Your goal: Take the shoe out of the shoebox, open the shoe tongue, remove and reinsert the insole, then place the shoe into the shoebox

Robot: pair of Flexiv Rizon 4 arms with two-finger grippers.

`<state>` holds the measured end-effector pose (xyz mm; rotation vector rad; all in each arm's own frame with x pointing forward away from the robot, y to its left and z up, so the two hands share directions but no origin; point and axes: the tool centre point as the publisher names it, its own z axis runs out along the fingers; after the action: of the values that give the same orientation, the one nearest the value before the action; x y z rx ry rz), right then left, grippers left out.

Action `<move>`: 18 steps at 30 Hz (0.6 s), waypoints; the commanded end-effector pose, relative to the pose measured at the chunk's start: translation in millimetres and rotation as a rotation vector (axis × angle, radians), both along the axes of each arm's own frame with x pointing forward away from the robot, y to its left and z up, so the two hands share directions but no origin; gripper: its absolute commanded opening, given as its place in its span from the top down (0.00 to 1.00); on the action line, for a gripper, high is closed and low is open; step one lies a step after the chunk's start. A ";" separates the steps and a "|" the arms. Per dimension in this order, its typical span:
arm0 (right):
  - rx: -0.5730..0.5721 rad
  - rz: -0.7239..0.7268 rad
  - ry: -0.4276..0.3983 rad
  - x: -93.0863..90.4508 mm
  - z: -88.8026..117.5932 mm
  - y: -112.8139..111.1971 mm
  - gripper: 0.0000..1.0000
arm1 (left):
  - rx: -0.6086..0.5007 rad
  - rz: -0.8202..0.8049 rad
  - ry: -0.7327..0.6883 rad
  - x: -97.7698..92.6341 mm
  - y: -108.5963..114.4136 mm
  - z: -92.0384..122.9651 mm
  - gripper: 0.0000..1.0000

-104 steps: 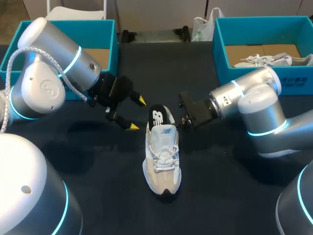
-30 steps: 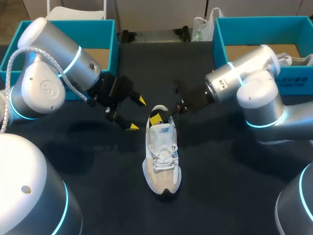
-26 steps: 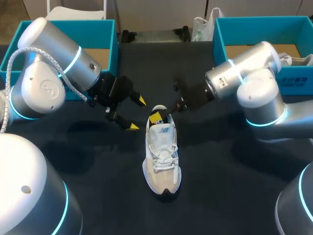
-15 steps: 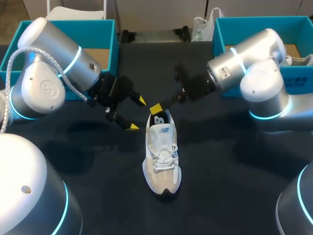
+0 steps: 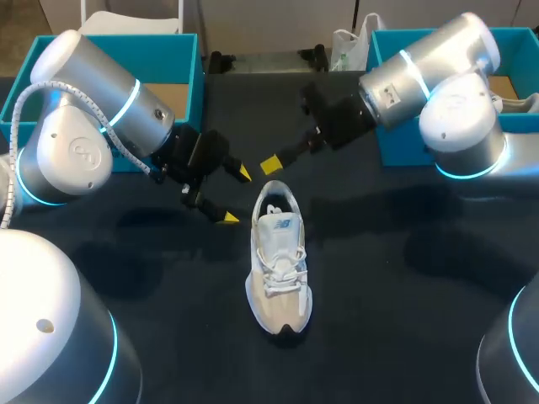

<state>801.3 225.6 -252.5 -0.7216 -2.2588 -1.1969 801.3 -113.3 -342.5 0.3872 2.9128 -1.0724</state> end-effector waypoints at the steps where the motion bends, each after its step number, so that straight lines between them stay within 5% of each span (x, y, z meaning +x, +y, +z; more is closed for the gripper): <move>1: -0.057 -0.052 -0.013 -14.3 21.1 -12.0 0.52 | 0.004 -0.001 0.000 0.4 -0.4 0.3 0.00; 7: -0.146 -0.104 0.007 -15.2 33.2 -11.5 0.68 | 0.004 -0.001 0.000 0.4 -0.4 0.3 0.00; 11: -0.214 -0.158 0.013 -16.1 41.6 -12.4 1.00 | 0.004 -0.001 0.000 0.4 -0.4 0.3 0.00; 18: -0.271 -0.225 -0.012 -18.0 48.1 -15.9 1.00 | 0.004 -0.001 0.000 0.4 -0.4 0.3 0.00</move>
<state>787.6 210.7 -208.2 -1.0391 -2.3707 -1.0243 801.3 -113.3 -342.5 0.3871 2.9128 -1.0723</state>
